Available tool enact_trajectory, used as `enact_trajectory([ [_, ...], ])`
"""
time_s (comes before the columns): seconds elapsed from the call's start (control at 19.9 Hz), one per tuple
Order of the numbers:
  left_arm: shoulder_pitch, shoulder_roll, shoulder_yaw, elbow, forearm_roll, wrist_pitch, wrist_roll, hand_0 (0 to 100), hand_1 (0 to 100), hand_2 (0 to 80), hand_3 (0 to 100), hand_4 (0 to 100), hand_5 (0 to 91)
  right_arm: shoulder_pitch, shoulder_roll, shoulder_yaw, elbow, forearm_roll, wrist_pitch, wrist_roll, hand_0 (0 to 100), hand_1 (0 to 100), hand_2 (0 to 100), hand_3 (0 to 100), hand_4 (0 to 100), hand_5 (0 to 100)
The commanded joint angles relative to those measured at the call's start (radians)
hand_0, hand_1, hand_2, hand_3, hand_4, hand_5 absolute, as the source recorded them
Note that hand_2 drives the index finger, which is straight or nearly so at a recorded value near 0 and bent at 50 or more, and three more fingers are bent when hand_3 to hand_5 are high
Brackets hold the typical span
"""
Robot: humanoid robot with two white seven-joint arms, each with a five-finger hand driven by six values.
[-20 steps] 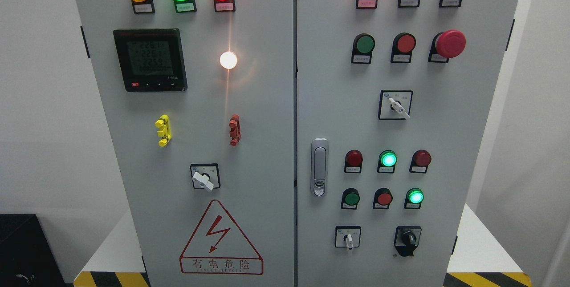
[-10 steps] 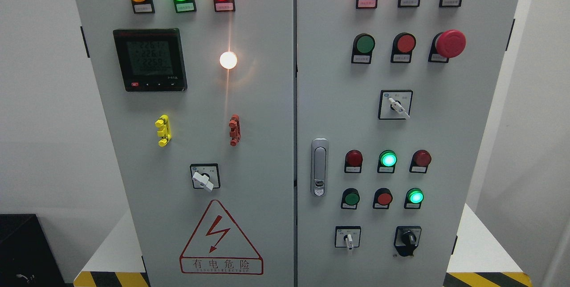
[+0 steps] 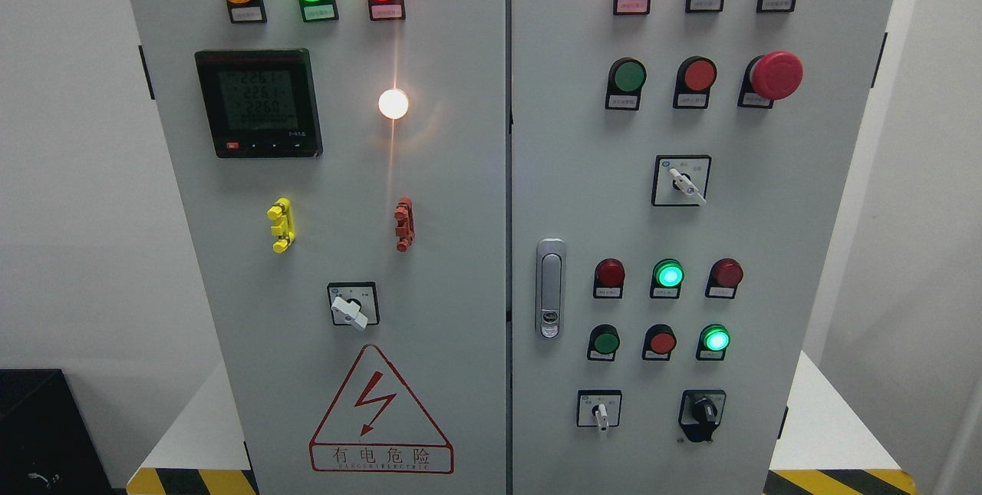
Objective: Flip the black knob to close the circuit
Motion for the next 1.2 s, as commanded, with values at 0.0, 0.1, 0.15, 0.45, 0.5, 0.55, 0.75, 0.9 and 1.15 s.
enact_trajectory([
  [0.0, 0.021, 0.0, 0.0, -0.023, 0.0, 0.0, 0.0, 12, 56, 0.0, 0, 0, 0.0, 0.026, 0.016, -0.025, -0.288, 0.198, 0.044, -0.056, 0, 16, 84, 95, 82, 86],
  [0.1, 0.021, 0.0, 0.0, -0.023, 0.0, 0.0, 0.0, 12, 56, 0.0, 0, 0, 0.0, 0.046, 0.016, -0.023, -0.359, 0.265, 0.071, -0.057, 0, 17, 89, 99, 86, 90],
  [0.15, 0.021, 0.0, 0.0, -0.023, 0.0, 0.0, 0.0, 12, 56, 0.0, 0, 0, 0.0, 0.052, 0.015, -0.023, -0.388, 0.305, 0.075, -0.062, 0, 17, 90, 100, 87, 91],
  [0.45, 0.021, 0.001, 0.0, -0.023, 0.0, 0.0, 0.0, 12, 56, 0.0, 0, 0, 0.0, 0.089, 0.015, -0.025, -0.537, 0.503, 0.081, -0.125, 0, 15, 92, 100, 90, 95],
  [0.5, 0.021, 0.0, 0.0, -0.023, 0.0, 0.0, 0.0, 12, 56, 0.0, 0, 0, 0.0, 0.093, 0.015, -0.026, -0.563, 0.528, 0.081, -0.129, 0, 14, 92, 100, 90, 95],
  [0.55, 0.021, 0.001, 0.0, -0.023, 0.0, 0.0, 0.0, 12, 56, 0.0, 0, 0, 0.0, 0.095, 0.015, -0.026, -0.586, 0.549, 0.087, -0.141, 0, 14, 92, 100, 90, 96],
  [0.75, 0.021, 0.0, 0.0, -0.023, 0.0, 0.0, 0.0, 12, 56, 0.0, 0, 0, 0.0, 0.092, 0.015, -0.026, -0.687, 0.612, 0.155, -0.149, 0, 13, 92, 100, 91, 97],
  [0.9, 0.021, 0.0, 0.0, -0.023, 0.0, 0.0, 0.0, 12, 56, 0.0, 0, 0, 0.0, 0.084, 0.015, -0.025, -0.781, 0.644, 0.235, -0.122, 0, 13, 93, 100, 91, 97],
  [1.15, 0.021, 0.0, 0.0, -0.023, 0.0, 0.0, 0.0, 12, 56, 0.0, 0, 0, 0.0, 0.083, 0.015, -0.039, -0.895, 0.758, 0.259, -0.102, 0, 7, 93, 100, 92, 98],
])
